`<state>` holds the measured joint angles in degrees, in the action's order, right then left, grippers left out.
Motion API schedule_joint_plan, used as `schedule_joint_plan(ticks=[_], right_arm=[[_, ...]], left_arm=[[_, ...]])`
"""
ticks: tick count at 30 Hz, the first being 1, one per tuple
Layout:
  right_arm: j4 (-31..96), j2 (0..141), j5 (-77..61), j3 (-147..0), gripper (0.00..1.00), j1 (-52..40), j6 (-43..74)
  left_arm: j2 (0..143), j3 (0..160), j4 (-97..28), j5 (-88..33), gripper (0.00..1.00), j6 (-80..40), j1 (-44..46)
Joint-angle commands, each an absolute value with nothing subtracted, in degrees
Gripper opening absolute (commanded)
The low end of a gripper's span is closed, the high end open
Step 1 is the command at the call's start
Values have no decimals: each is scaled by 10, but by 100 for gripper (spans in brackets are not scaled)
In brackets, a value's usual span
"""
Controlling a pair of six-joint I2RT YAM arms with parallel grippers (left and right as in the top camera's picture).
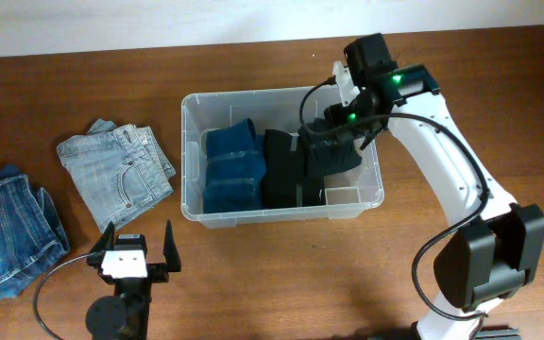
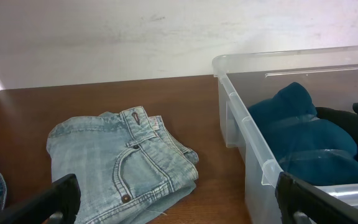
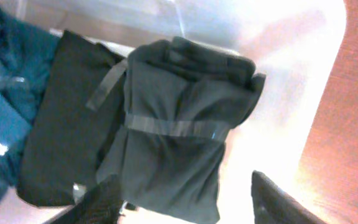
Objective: Pack container
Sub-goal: 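Grasp the dark rolled garment and carry it over the container, then lower the dark roll into the container's right side beside the black roll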
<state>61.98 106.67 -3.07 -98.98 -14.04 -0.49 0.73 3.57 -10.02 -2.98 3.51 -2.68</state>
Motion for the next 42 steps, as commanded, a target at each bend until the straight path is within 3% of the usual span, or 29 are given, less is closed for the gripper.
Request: schedule_joint_plan(ticks=[1,3,5,23,29,37,42], right_arm=[[629,1064,-23,-995,28,-154,-4],[627,1065,-23,-987,13,-158,-4],[619,1066,-23,-976,8,-159,-4],[456,1075,-23,-755,8,-157,24],[448,1075,-23,-757,8,-157,24],[544,1068,-40,-910,8,-158,36],[549,1071,-41,-918,4,-158,77]], left_arm=[[3,30,-99,-27,100,44,-29],[3,30,-99,-27,100,44,-29],[3,30,-99,-27,100,44,-29],[3,30,-99,-27,100,44,-29],[3,30,-99,-27,100,44,-29],[3,30,-99,-27,100,44,-29],[3,30,-99,-27,100,44,-29]])
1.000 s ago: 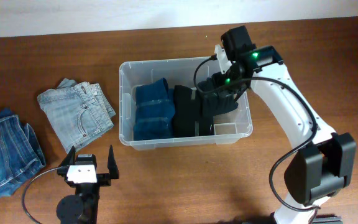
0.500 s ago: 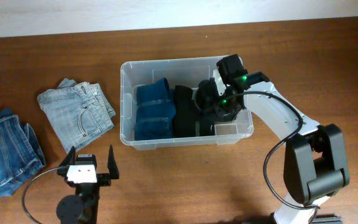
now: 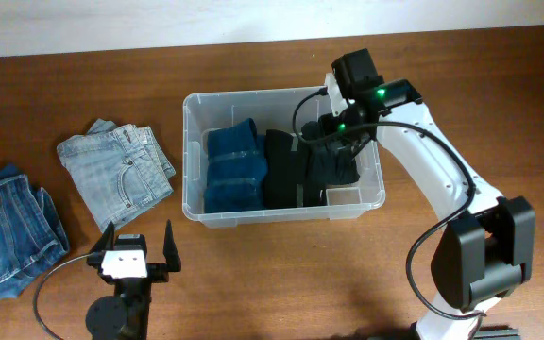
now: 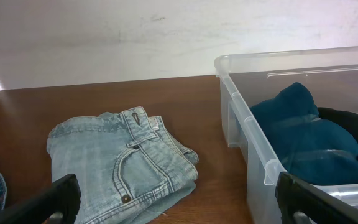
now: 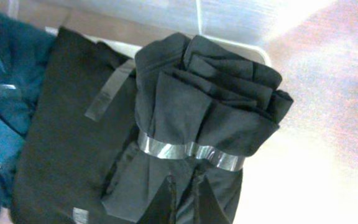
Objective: Pack container
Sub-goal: 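Lower the dark roll into the container's right side beside the black roll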
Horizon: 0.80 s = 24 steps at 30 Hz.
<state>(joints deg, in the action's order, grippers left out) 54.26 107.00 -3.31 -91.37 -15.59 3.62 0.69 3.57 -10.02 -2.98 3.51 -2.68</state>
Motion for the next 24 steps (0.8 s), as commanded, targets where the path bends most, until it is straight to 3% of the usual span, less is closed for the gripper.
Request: schedule_joint_plan(ticks=[1,13,24], right_arm=[[549,1072,-41,-915,4,-159,89],[459,1102,-35,-847,4,-222,103],[456,1127,-15,-869,5,-228,110]], left_arm=[[3,30,-99,-27,100,44,-29],[3,30,-99,-27,100,44,-29],[3,30,-99,-27,100,44,-29]])
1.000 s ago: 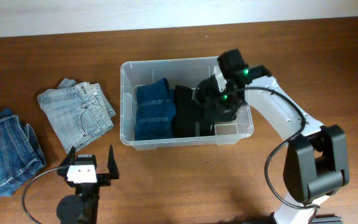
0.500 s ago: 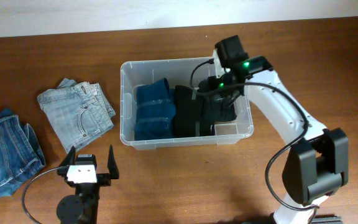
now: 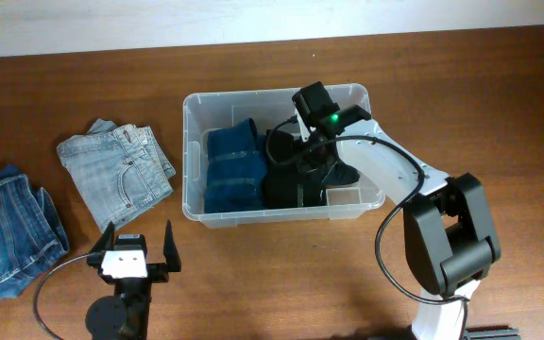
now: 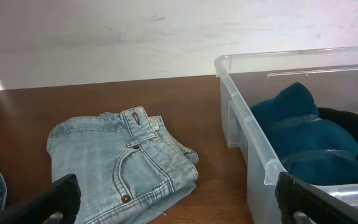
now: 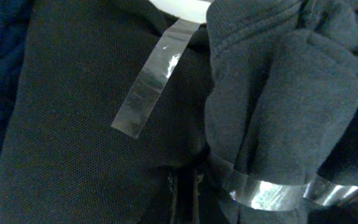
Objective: Pack container
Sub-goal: 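Lower the dark roll into the container's right side beside the black roll, then release the dark roll and withdraw the right gripper to the right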
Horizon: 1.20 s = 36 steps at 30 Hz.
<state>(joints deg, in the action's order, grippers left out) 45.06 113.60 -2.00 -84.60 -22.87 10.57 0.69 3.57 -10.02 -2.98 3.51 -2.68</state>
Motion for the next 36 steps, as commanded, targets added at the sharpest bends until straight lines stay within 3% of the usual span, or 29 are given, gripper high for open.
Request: schedule_joint_plan(ticks=[1,6,11,14,19,33,36], right_arm=[[464,1121,-15,-883,5,-228,110],[527,1082,-4,-978,12,-227,108],[597,1074,6,-1047,11,-215,116],[607,1079,10,-1042,4,-206,144],[603,1108,51,-1004,4,-198,190],[512,1206,52,-889,4,-198,180],[529,1192,51,-915,11,-198,174]], left_arm=[[3,30,-99,-27,100,44,-29],[3,30,-99,-27,100,44,-29],[3,30,-99,-27,100,44,-29],[3,30,-99,-27,100,44,-29],[3,30,-99,-27,100,44,-29],[3,30,-99,-27,100,44,-29],[3,30,-99,-27,100,44,-29]])
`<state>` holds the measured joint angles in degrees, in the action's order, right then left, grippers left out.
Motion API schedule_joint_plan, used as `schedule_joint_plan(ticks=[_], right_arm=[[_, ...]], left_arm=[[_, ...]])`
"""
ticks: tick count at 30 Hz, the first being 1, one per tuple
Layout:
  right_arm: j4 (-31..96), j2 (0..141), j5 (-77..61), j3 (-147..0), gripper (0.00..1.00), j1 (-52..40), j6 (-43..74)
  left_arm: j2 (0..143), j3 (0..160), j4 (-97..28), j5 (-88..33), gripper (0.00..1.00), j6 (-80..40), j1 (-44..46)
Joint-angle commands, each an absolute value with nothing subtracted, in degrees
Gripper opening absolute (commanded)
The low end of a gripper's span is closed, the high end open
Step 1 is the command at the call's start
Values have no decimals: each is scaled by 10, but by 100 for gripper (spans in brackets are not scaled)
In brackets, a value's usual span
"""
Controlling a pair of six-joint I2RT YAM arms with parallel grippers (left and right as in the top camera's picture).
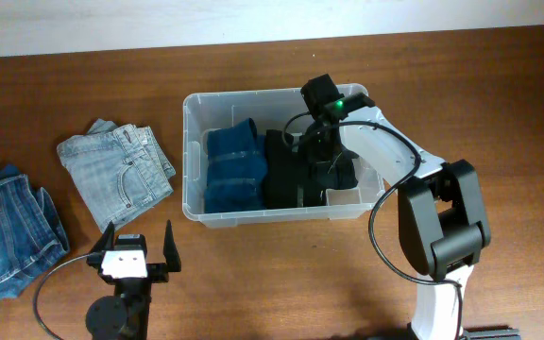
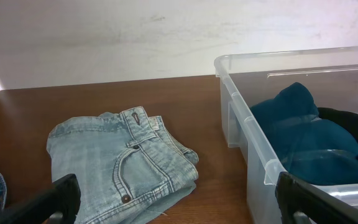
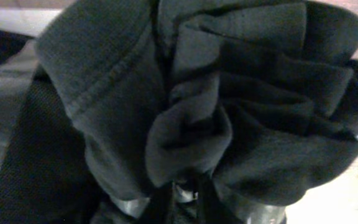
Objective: Pack container
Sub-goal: 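Release the dark roll and withdraw the right gripper to the right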
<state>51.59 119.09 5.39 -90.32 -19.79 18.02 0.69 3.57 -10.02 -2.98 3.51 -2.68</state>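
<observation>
A clear plastic container (image 1: 189, 104) holds a blue bundle (image 1: 232, 165), a black taped bundle (image 1: 280, 170) and a dark grey taped bundle (image 1: 340, 173) at its right end. My right gripper (image 1: 317, 144) is down inside the container. In the right wrist view it (image 3: 188, 193) is shut, with its tips pressed into the folds of the grey bundle (image 3: 241, 93). My left gripper (image 1: 132, 247) rests open near the front edge, facing folded light-blue jeans (image 2: 120, 165).
Light-blue jeans (image 1: 119, 170) lie left of the container. Darker blue jeans (image 1: 8, 227) lie at the table's left edge. The container wall (image 2: 241, 118) stands to the right in the left wrist view.
My right gripper, still shut, has moved from the seam between the black and grey bundles onto the folded end of the grey bundle. The left arm has not moved.
My right gripper was open just above the grey bundle lying at the container's right end. Then it was shut over that bundle. Later it sat low beside the black bundle's tape, and now it presses into the grey bundle's folds. The left gripper stayed open throughout.
</observation>
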Motion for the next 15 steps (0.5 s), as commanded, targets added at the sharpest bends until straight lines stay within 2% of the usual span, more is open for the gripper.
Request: schedule_joint_plan(ticks=[1,7,10,15], right_arm=[[537,1186,51,-928,12,-198,168],[643,1141,51,-1063,22,-198,152],[710,1115,46,-1140,38,-198,152],[768,1024,39,-1186,51,-198,153]], left_arm=[[3,30,-99,-27,100,44,-29],[3,30,-99,-27,100,44,-29],[3,30,-99,-27,100,44,-29],[3,30,-99,-27,100,44,-29]])
